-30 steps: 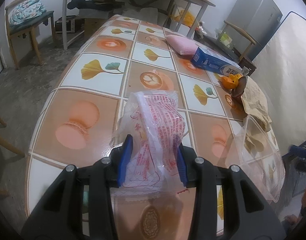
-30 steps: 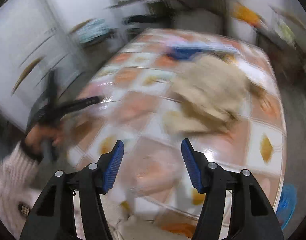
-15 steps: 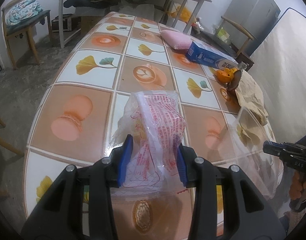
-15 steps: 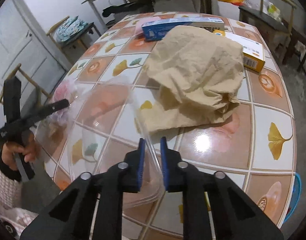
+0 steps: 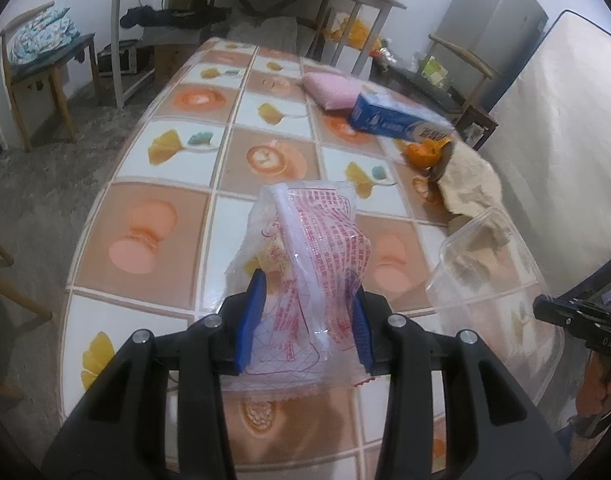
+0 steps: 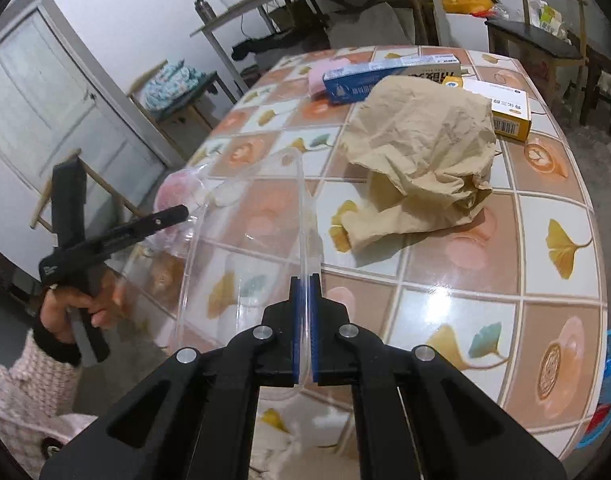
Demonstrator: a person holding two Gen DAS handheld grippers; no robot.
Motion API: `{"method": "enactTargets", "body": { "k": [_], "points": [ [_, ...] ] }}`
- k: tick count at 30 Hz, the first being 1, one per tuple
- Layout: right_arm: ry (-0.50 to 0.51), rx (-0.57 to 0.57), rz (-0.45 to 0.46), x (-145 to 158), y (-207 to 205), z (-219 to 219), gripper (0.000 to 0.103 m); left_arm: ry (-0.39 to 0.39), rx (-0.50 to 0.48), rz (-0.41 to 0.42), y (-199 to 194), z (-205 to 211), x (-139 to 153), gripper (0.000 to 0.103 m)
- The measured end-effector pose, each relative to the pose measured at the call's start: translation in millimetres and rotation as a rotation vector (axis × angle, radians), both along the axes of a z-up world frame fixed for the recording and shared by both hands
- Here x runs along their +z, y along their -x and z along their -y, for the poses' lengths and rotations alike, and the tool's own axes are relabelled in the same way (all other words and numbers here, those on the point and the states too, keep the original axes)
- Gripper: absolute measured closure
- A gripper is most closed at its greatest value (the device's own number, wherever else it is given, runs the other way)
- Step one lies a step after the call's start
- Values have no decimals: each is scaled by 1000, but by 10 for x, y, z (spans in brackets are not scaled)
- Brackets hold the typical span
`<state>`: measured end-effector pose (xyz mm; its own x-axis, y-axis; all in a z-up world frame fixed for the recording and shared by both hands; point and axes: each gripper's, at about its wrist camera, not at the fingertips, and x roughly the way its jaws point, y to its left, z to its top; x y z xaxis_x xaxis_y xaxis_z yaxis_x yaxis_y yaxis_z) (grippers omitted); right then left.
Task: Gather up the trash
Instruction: 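Carry the pink bag and clear box over the blue wastebasket with both grippers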
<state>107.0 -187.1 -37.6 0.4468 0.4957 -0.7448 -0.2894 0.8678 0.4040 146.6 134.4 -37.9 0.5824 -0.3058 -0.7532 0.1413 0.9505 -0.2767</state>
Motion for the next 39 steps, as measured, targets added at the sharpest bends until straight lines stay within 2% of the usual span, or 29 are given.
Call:
{"method": "enactTargets", "body": {
  "k": [9, 17, 22, 27, 30, 33, 37, 39],
  "points": [
    [-122, -134, 80, 225, 303, 447, 99, 19, -112, 65, 82, 412, 358, 66],
    [-188, -343, 147, 304, 707, 1200, 99, 42, -321, 84, 27, 1272, 559, 66],
    [-204, -559, 198, 311, 1208, 1926, 99, 55, -512, 72, -2, 2123, 643, 66],
    [-165, -815, 188, 181, 1747, 2700, 99, 60, -717, 39, 23, 3148, 610, 66],
    [-79, -974, 144, 26, 2027, 3101, 99, 50, -833, -1, 60, 3778, 515, 66],
    [0, -1104, 70, -203, 2203, 3454, 99, 34, -930, -83, 90, 4443, 323, 66],
    [99, -1211, -36, -521, 2296, 3792, 99, -21, -1024, -193, 128, 5268, -5, 66],
    [165, -1253, -102, -714, 2269, 3959, 99, -64, -1068, -265, 142, 5753, -259, 66]
  ]
}}
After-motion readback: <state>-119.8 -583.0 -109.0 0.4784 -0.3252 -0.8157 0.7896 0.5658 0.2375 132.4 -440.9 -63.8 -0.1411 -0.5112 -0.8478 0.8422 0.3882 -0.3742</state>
